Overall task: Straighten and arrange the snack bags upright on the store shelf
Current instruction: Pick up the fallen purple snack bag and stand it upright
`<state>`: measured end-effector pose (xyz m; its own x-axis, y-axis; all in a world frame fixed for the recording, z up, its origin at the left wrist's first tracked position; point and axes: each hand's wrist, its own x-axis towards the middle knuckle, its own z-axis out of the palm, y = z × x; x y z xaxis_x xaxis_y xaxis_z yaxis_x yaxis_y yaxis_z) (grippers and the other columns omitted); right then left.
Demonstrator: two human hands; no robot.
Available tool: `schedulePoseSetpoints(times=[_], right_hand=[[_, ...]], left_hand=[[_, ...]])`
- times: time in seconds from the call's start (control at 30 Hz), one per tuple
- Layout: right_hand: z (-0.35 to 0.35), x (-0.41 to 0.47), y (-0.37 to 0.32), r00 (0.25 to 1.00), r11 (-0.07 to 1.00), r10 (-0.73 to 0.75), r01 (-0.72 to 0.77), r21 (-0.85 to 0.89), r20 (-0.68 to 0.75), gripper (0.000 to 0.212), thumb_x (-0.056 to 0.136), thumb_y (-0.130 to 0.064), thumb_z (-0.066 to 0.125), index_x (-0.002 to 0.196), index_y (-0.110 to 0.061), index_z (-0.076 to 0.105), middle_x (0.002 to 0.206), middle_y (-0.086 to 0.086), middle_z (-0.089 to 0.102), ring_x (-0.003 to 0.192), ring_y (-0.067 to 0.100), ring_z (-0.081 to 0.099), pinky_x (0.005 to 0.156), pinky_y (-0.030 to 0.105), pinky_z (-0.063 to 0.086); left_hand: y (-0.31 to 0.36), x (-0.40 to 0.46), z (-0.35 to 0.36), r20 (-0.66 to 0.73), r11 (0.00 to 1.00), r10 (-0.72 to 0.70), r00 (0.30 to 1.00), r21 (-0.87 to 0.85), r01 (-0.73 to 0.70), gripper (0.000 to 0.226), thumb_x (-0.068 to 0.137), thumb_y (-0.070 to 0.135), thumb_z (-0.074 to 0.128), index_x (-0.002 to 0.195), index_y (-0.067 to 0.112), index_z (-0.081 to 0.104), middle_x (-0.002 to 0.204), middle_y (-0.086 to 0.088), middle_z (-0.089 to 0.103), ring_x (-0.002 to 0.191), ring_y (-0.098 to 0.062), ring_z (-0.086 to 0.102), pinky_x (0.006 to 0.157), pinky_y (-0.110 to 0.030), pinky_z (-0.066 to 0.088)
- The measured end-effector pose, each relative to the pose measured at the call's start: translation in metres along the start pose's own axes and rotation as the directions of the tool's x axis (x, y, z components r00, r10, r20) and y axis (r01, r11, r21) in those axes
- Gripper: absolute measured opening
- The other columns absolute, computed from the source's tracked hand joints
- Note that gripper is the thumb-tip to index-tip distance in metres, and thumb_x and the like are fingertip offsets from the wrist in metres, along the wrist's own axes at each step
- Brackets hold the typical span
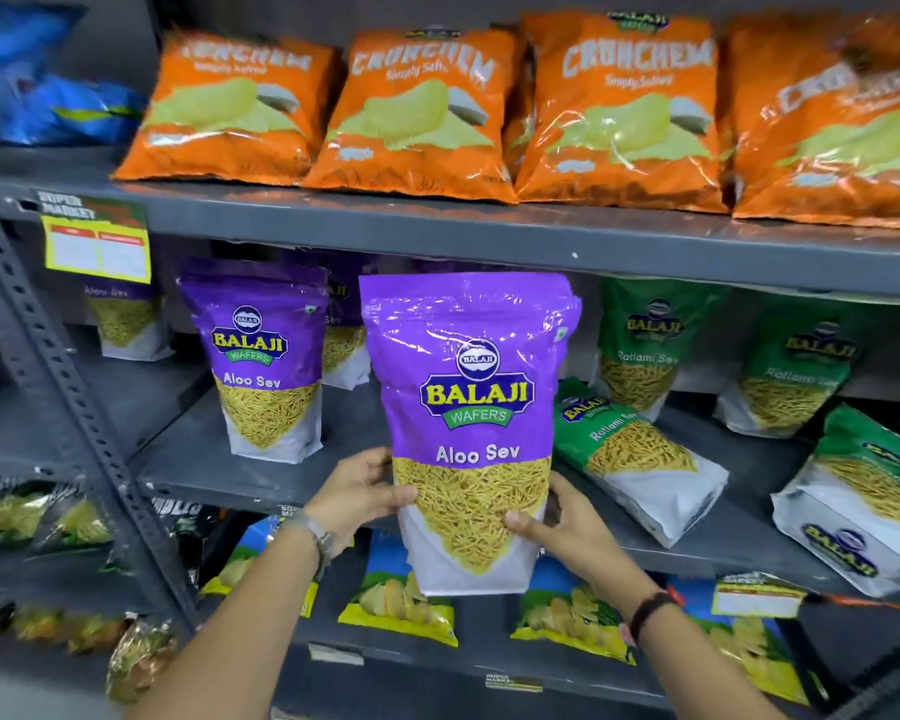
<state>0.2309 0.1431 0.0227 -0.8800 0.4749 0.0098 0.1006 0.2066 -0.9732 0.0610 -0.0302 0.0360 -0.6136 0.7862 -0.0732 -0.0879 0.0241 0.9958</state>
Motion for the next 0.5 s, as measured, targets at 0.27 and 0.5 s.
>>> schedulePoseSetpoints(times=[0.27, 0.5], right_hand=[[0.02, 0.082, 0.013, 0.995, 0.985, -0.013, -0.005, -0.172, -0.102, 0.045, 0.072, -0.019, 0.074, 0.111, -0.011, 0.053, 0.11, 0.007, 0.063, 0.11, 0.025, 0.056, 0.088, 0.031, 0.043], [0.037, 0.173, 0.03, 0.995, 0.977, -0.005, -0.016, -0.212, -0.096, 0.058, 0.065, -0.015, 0.078, 0.114, -0.003, 0.051, 0.113, 0.017, 0.065, 0.092, 0.016, 0.054, 0.068, 0.021, 0.036]], left_hand=[[-0.005, 0.058, -0.015, -0.26, 0.994, 0.081, 0.962, 0.094, -0.058, 0.041, 0.073, -0.021, 0.054, 0.079, 0.019, 0.058, 0.051, 0.023, 0.069, 0.053, 0.009, 0.062, 0.05, -0.005, 0.049], [-0.015, 0.128, -0.049, -0.388, 0.994, 0.017, 0.921, 0.105, 0.026, 0.037, 0.074, -0.022, 0.052, 0.087, 0.013, 0.053, 0.045, 0.026, 0.065, 0.044, 0.012, 0.057, 0.042, -0.004, 0.045]])
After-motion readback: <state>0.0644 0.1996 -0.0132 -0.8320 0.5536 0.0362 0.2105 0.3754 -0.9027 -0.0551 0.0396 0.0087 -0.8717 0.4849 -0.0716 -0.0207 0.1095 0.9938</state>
